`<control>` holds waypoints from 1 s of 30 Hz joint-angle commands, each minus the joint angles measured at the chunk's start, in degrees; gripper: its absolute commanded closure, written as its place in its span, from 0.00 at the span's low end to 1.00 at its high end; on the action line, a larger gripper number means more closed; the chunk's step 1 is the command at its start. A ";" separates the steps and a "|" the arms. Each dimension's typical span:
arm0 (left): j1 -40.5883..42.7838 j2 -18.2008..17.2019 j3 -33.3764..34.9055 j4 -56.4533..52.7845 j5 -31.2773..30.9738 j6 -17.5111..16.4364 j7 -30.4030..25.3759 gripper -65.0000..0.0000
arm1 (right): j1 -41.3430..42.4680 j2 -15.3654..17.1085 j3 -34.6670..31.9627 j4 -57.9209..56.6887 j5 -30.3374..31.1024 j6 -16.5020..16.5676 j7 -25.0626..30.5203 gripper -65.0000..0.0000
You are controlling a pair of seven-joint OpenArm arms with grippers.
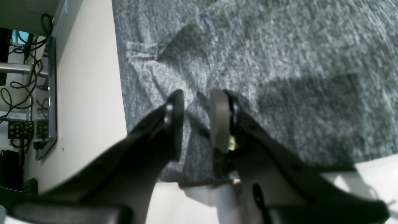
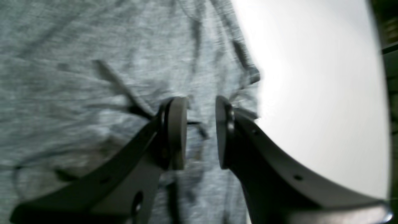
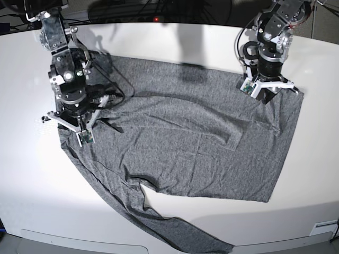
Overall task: Fold the T-shirt properly
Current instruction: 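Grasp the collar edge with the right gripper and reposition it, then hold the collar edge with both grippers and pull it taut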
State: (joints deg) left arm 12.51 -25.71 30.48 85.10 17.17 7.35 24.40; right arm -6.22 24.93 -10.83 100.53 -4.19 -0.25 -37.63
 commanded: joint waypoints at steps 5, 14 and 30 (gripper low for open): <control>1.64 0.15 1.07 -0.81 -4.55 -6.47 4.72 0.75 | -3.21 -2.47 0.37 2.73 1.40 -0.63 1.62 0.75; 1.64 0.13 1.07 -0.81 -4.55 -6.47 4.72 0.75 | -10.78 -8.72 0.81 3.23 -0.55 -0.63 1.77 0.75; 4.79 0.13 1.07 -0.79 -4.68 -6.47 7.34 0.75 | -20.92 -8.87 10.78 3.23 -0.04 1.73 1.09 0.75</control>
State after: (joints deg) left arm 14.55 -25.69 30.52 85.65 18.33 7.51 24.14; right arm -26.87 15.73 -0.27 102.87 -4.27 1.28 -36.42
